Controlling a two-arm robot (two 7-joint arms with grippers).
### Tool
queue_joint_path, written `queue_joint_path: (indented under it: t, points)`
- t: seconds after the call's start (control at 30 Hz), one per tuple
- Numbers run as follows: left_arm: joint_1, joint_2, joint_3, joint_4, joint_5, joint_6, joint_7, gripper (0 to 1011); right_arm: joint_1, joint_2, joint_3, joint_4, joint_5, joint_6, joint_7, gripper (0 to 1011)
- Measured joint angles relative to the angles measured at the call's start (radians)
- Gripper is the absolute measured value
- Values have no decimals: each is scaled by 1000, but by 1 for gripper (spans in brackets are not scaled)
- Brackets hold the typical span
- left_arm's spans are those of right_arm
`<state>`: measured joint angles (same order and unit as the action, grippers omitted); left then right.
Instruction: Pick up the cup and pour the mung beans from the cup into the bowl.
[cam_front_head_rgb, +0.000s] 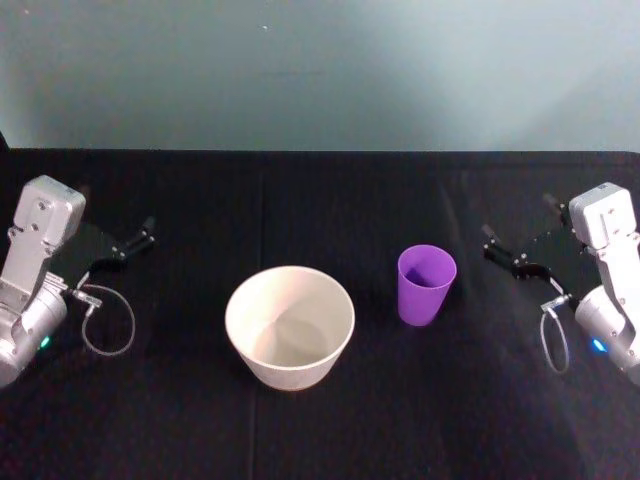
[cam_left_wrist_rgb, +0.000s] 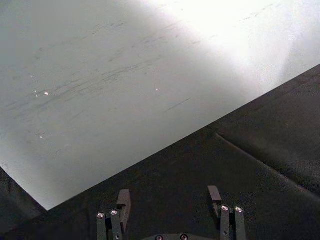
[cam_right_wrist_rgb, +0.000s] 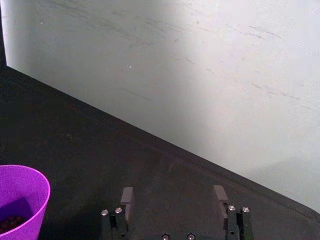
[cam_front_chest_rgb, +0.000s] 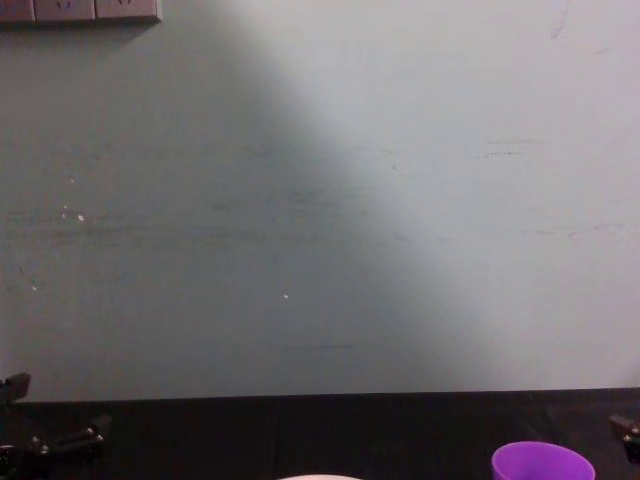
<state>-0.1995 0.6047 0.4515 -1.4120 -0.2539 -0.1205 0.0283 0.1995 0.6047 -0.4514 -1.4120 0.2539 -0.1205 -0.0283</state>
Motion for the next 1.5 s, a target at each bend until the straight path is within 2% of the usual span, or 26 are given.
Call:
queue_joint_path:
  t: [1.5]
  points:
    - [0,0,0,0,0,0,0,1000,0,0,0,0,0,0,0,1003]
